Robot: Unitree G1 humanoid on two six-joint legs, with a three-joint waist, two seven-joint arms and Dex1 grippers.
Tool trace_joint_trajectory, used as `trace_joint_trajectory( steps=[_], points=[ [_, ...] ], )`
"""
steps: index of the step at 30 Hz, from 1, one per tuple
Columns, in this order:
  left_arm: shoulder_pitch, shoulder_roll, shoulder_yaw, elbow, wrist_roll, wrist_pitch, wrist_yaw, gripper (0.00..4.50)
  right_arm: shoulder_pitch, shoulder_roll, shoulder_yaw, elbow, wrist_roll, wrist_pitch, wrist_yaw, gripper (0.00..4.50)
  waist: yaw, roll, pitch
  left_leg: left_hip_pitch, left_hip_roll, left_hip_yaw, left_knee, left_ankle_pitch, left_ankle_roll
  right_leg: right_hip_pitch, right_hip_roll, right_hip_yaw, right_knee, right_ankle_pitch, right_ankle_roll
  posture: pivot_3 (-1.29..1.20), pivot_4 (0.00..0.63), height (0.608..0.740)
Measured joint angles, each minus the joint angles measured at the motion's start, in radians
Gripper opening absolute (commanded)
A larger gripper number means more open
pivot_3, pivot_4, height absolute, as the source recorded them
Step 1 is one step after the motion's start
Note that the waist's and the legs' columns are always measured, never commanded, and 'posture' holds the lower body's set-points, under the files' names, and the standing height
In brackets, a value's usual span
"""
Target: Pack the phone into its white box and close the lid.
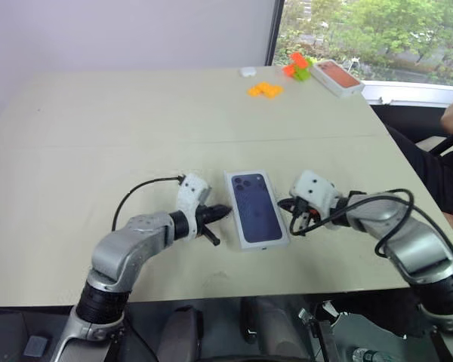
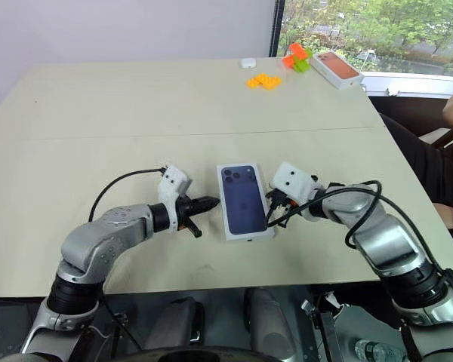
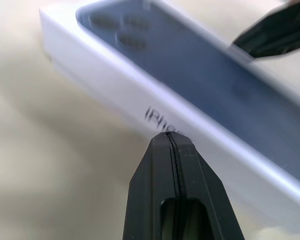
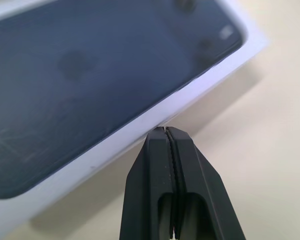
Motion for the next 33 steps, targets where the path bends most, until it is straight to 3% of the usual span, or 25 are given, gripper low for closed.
trace_joint_trajectory(
  steps=[5,8,13,24,28,33],
  points=[
    [-0.158,-0.042,0.070,0.062,-0.022,-0.008,0.031,0.00,0.068,-0.019,-0.110,-0.020,0.085,-0.028,0.083,0.03,0.005,0.000,0.000,0.000,0.000,0.000,-0.001,0.000,0.000,0.003,0.000,-0.003,-0.003,0.001,0.002,0.00,0.150,0.740],
    [-0.234,-0.046,-0.020,0.158,0.056,-0.050,0.039,0.00,0.120,-0.023,-0.128,-0.075,0.156,-0.004,0.130,0.03,0.003,0.000,0.000,0.001,-0.001,0.000,-0.003,0.000,0.000,0.003,0.000,-0.002,-0.004,0.002,0.003,0.00,0.150,0.740],
    [-0.273,-0.064,-0.155,0.341,0.174,-0.099,0.040,0.00,0.214,-0.052,-0.077,-0.183,0.178,0.005,0.150,0.03,-0.003,0.000,0.000,0.001,-0.001,0.000,-0.007,0.000,0.000,0.001,0.000,0.000,-0.004,0.002,0.003,0.00,0.150,0.740],
    [-0.293,-0.054,-0.200,0.362,0.236,-0.088,0.009,0.00,0.205,-0.043,0.023,-0.184,0.090,0.003,0.046,0.03,0.000,-0.002,-0.003,0.006,-0.001,0.000,-0.007,0.000,0.000,0.011,0.000,-0.001,-0.004,-0.001,0.000,0.00,0.150,0.740],
    [-0.256,-0.071,-0.178,0.348,0.240,-0.123,0.007,0.00,0.210,-0.041,0.023,-0.185,0.087,-0.009,0.040,0.03,-0.001,-0.002,-0.004,0.008,-0.001,0.000,-0.007,0.000,0.000,0.013,0.000,-0.001,-0.005,-0.001,0.000,0.00,0.150,0.740],
    [-0.197,-0.124,-0.036,0.308,0.192,-0.237,0.026,0.00,0.190,0.035,-0.041,-0.139,0.087,-0.012,-0.035,0.03,0.000,-0.003,-0.003,0.002,0.000,0.000,-0.006,0.001,-0.002,0.002,0.000,0.000,-0.002,0.002,0.003,0.00,0.150,0.740]
  ],
)
